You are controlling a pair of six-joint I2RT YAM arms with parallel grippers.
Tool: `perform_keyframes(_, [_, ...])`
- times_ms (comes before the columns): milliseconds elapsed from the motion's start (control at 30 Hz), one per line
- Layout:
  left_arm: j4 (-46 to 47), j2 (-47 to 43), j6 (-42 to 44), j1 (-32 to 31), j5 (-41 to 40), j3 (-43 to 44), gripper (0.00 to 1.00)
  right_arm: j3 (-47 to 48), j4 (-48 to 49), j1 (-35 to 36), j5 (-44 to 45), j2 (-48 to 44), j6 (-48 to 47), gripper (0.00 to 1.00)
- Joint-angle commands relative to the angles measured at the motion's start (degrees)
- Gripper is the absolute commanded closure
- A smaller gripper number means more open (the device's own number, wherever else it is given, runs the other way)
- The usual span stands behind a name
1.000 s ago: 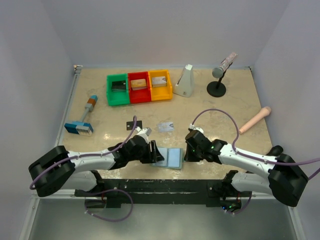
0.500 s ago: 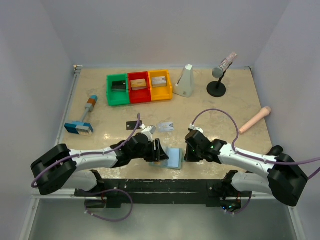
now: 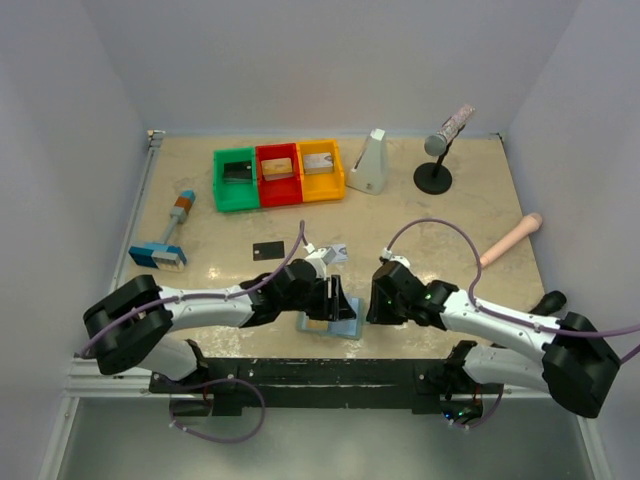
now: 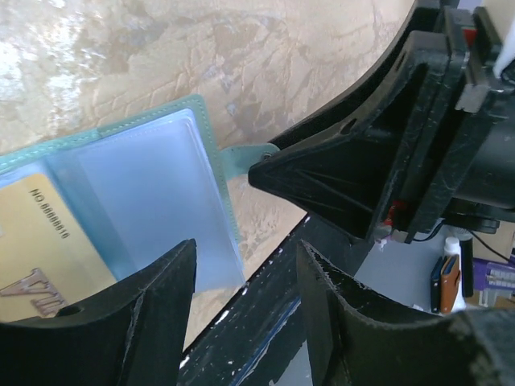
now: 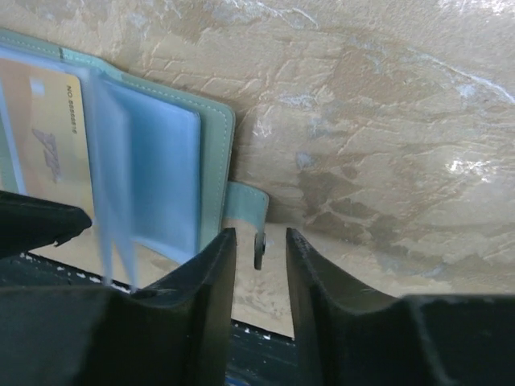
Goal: Take the credit cards out of the card holder
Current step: Remove the credit card from the card holder.
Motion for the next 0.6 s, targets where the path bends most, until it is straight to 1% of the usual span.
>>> perform_keyframes(0, [2.06, 2.78, 2.2, -1.61, 2.48, 4.38, 0.43, -0.6, -4.15, -0.03, 2.16, -5.15, 1.36, 0.6])
perform_keyframes(67, [1.62, 3.58, 2.46, -1.79, 2.57, 5.52, 0.43, -1.21, -6.79, -0.03, 3.83, -8.4, 1.98, 0.53])
perform_keyframes(167, [1.27, 2.97, 2.81, -1.79, 1.96, 5.88, 0.43, -2.53, -9.78, -0.12, 5.16, -14.38, 2.68, 0.52])
perform_keyframes(267, [0.04, -0.36, 3.17, -1.44, 0.03, 5.01, 0.43, -3.32, -9.97, -0.03, 4.63, -19.65, 1.9, 0.6])
perform_keyframes(333, [-0.05, -4.04, 2.99, -0.48, -0.68, 3.08, 0.43, -3.24, -8.57, -0.03, 3.24, -21.59, 0.23, 0.64])
perform_keyframes(400, [-0.4, -8.17, 2.12, 1.36, -1.03, 0.18, 0.43, -2.8, -5.76, -0.04, -0.53, -21.95, -1.7, 0.66])
perform_keyframes(467, [-0.31, -13.09, 1.15, 3.73, -1.21, -3.94, 0.43, -2.19, -1.81, 0.4, -4.67, -21.34, -3.55, 0.65])
perform_keyframes(533, [-1.62, -18.37, 0.44, 6.28, -1.64, -8.51, 0.43, -0.52, 0.66, 1.71, -6.25, -18.89, -4.08, 0.65])
perform_keyframes(567, [-2.85, -21.18, 0.35, 7.51, -2.34, -10.28, 0.43, 0.62, 1.63, 2.51, -6.7, -16.53, -4.34, 0.67])
